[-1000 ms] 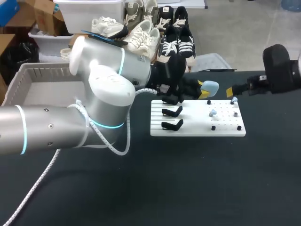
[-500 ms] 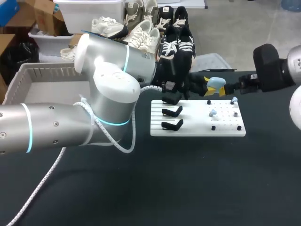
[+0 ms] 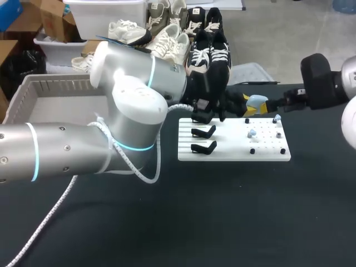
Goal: Pick up each earbud case from the left stands, insert the matching earbuds, close the lid, and place the case in the box.
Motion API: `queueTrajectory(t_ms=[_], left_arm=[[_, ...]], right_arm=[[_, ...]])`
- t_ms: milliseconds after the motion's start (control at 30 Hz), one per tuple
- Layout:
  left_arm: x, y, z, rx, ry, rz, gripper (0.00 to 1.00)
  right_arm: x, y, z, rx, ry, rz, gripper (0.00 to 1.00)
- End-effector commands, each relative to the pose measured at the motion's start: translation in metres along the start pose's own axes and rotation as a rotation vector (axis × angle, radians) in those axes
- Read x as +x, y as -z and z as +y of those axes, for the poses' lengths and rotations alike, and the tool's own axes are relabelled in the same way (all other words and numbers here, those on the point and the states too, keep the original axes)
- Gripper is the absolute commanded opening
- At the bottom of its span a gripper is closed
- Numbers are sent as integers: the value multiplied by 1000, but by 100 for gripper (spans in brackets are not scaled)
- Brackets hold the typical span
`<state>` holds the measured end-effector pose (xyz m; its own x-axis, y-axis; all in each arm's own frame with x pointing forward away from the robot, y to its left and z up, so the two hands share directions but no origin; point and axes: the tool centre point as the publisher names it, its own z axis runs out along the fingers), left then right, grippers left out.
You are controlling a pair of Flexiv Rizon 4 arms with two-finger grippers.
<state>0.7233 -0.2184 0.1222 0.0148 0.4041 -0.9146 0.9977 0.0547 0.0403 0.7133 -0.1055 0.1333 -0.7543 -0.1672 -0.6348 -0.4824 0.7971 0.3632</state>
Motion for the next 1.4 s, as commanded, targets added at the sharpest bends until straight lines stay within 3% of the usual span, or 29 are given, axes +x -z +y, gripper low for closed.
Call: queueTrajectory(t_ms=[33, 667, 967, 1200, 1400], left_arm=[[2, -1, -4, 0, -2, 2, 0], [8, 4, -24, 34, -14, -11, 0], [8, 30, -30, 1, -33, -141, 0], [9, 43, -37, -6, -74, -211, 0], [10, 57, -36, 19, -53, -308, 0]], right_arm=[[-1, 0, -4, -14, -2, 1, 100], [-15, 18, -2, 31, 26, -19, 100], [-14, 43, 2, 126, 7, -45, 100], [-11, 48, 4, 173, -18, -28, 100], [-4, 50, 10, 204, -48, -18, 100]])
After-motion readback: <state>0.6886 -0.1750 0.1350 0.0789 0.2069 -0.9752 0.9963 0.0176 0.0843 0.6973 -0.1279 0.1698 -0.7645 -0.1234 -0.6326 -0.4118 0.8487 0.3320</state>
